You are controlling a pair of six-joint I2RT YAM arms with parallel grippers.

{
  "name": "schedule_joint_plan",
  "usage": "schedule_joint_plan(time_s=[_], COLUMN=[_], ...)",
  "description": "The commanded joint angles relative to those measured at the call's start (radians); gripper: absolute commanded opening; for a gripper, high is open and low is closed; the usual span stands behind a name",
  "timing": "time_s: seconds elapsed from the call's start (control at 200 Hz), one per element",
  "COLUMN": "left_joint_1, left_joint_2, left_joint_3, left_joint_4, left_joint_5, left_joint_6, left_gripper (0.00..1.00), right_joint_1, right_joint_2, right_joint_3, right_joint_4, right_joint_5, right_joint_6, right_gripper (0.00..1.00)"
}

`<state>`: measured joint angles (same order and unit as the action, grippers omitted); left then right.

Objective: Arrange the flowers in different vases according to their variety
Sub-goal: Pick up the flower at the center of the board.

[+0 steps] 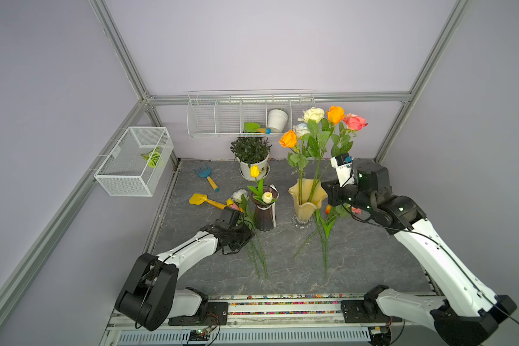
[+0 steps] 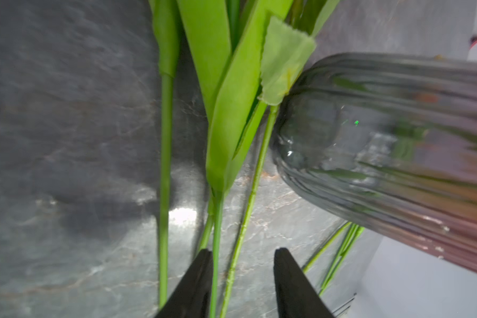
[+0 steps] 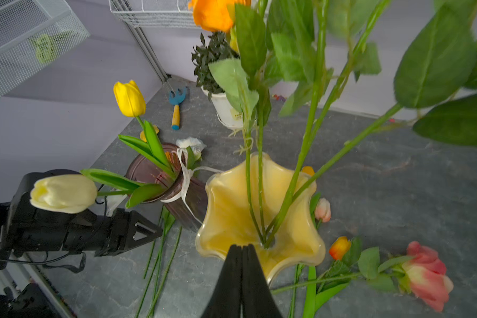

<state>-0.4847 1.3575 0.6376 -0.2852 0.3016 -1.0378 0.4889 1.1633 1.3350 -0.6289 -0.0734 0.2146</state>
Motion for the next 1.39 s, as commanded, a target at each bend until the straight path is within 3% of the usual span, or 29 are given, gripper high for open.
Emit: schedule_joint_plan(time_s=[0.0, 0.18, 0.37, 1.035, 1.27, 1.39], left_joint_1=[-0.005, -0.005, -0.005, -0.026, -0.037, -0.038], left_joint_2=[0.018, 0.042, 0.066, 0.167, 0.142, 0.095], left_joint_3=[0.011, 0.016, 0.011, 0.052, 0.065, 0.06], left_joint_4=[0.03, 0.026, 0.035, 0.071, 0.017, -0.029], left_joint_5=[-0.014, -0.046, -0.061, -0.063, -0.092, -0.126], left_joint_6=[0.006, 0.006, 0.008, 0.015, 0.026, 0.029], left_gripper=[0.36, 0.24, 0.2, 0.18, 0.0, 0.0], right_joint_1=[0.01, 0.01, 0.01, 0.01, 0.01, 0.01], right_joint_2=[-0.027, -0.024, -0.019, -0.038, -0.034, -0.028], right_joint_3=[-0.021, -0.026, -0.034, -0.063, -0.067, -0.068], right_joint_4=[0.004, 0.003, 0.001, -0.01, 0.0, 0.006], right_joint_5=[-0.014, -0.008, -0.005, 0.018, 0.013, 0.001], right_joint_6=[0.019, 0.019, 0.017, 0.005, 0.005, 0.006], right_gripper=[0.08, 0.06, 0.05, 0.04, 0.04, 0.04])
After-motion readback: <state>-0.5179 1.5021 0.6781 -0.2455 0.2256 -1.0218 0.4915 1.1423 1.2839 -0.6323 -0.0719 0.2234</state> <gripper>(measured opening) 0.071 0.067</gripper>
